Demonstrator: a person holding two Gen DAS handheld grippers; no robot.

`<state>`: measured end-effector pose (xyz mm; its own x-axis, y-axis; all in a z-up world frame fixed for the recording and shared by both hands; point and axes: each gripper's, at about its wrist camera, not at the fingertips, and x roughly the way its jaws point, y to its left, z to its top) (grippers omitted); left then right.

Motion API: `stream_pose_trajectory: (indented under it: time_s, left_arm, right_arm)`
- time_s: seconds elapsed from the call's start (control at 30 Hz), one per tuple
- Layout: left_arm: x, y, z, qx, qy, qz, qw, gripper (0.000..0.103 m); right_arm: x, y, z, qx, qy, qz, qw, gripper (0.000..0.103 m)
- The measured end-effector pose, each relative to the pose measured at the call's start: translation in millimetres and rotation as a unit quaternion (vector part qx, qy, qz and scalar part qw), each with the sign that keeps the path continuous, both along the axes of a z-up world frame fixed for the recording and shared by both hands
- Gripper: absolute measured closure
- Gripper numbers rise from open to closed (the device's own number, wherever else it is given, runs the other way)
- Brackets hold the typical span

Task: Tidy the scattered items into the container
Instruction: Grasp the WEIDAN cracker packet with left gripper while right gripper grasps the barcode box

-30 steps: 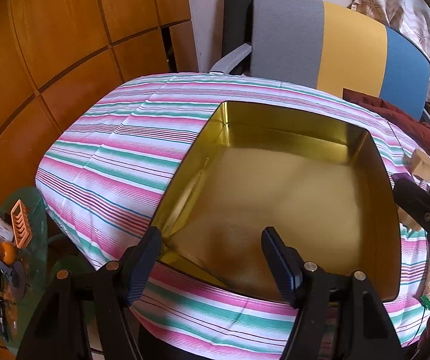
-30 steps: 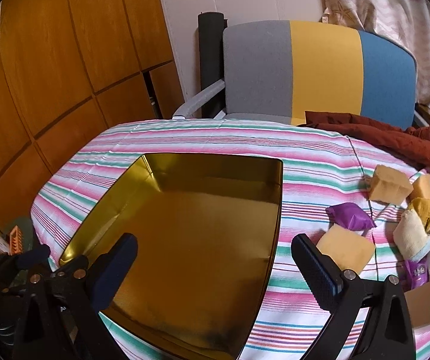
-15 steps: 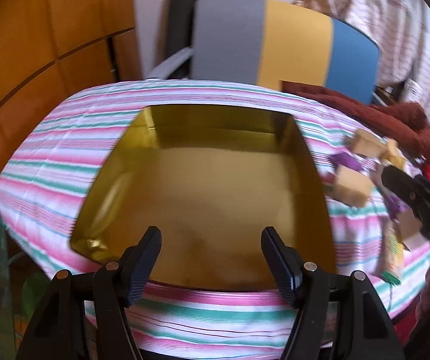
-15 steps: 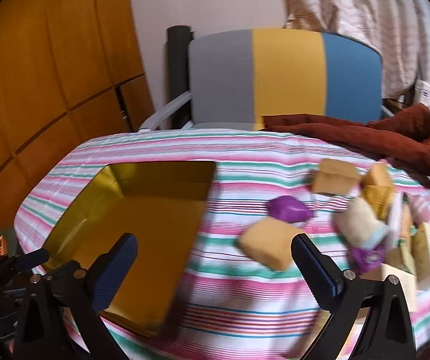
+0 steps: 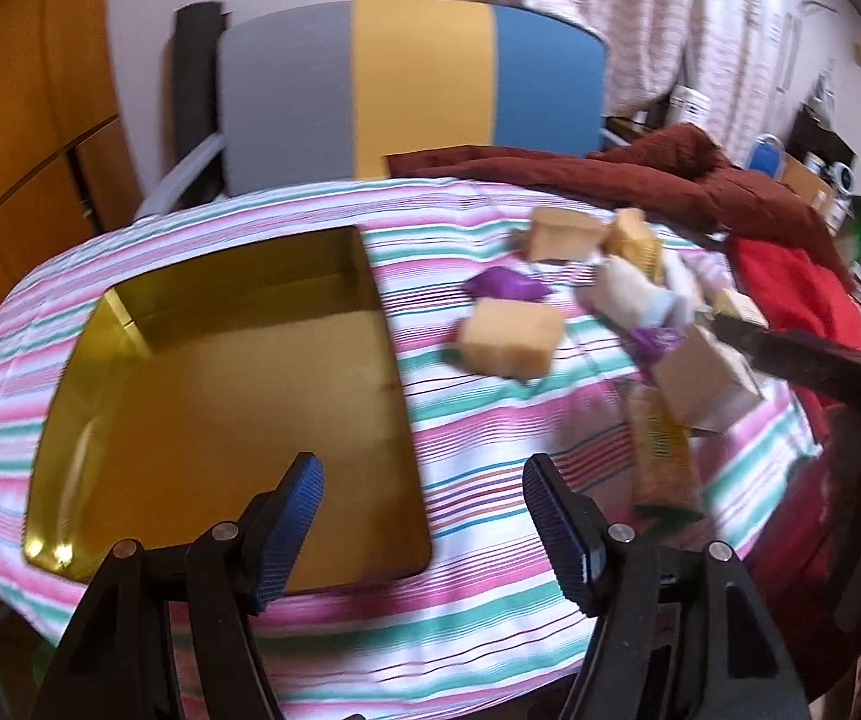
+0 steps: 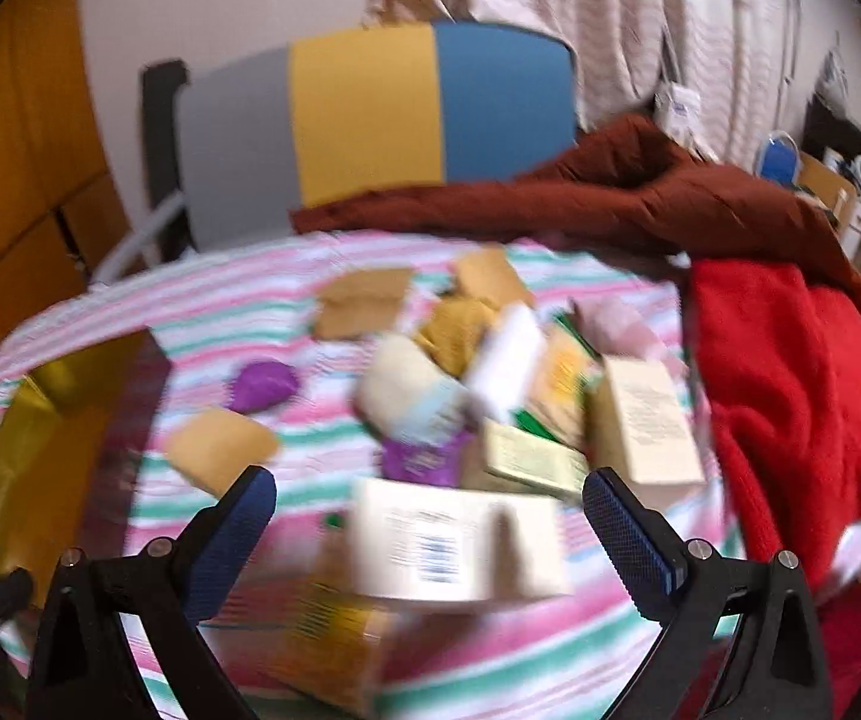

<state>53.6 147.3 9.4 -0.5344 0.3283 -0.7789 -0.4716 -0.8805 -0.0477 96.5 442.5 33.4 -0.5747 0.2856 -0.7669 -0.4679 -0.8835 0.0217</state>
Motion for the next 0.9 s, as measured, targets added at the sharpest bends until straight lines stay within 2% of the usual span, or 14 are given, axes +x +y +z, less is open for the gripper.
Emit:
stream_pose_trajectory:
  time_s: [0.07, 0.13, 0.2, 0.3, 0.43, 0.6, 0.63, 0.8, 0.9]
  left_arm:
    - [3, 13, -3, 0.002, -0.001, -0.02, 0.9998, 0.033]
    - [7, 29, -5, 0.003, -0.002, -0.041, 0.9992, 0.033]
    - [11, 43, -9, 0.005, -0.006, -0.06, 0.9981, 0.033]
    - [16, 59, -13, 0.007, -0.011, -0.082, 0.9966, 0.033]
    - [20, 79, -20, 0.01, -0.021, -0.102, 0.9945, 0.033]
    - [24, 105, -32, 0.027, -0.046, -0.136, 0.9893, 0.033]
    - [25, 112, -35, 0.024, -0.048, -0.142, 0.9884, 0.033]
    - [24, 132, -54, 0.009, -0.053, -0.155, 0.9864, 0.033]
    - [21, 140, -69, -0.006, -0.06, -0.161, 0.985, 0.034]
  right_arm:
    - [-9, 29, -13, -0.017, -0.008, 0.005, 1.0, 0.0]
    - [-16, 47, -25, -0.064, -0.01, 0.007, 0.998, 0.0]
    - [-19, 58, -33, -0.115, -0.003, 0.009, 0.993, 0.0]
    - [-31, 70, -41, -0.151, 0.001, 0.021, 0.988, 0.0]
    - [-37, 70, -48, -0.161, 0.007, 0.029, 0.986, 0.0]
    - [-39, 62, -44, -0.127, 0.015, 0.019, 0.992, 0.0]
    - [-43, 81, -47, -0.126, 0.014, 0.027, 0.992, 0.0]
    - [-44, 97, -53, -0.158, 0.02, 0.018, 0.987, 0.0]
    - [-50, 106, -62, -0.164, 0.003, 0.026, 0.986, 0.0]
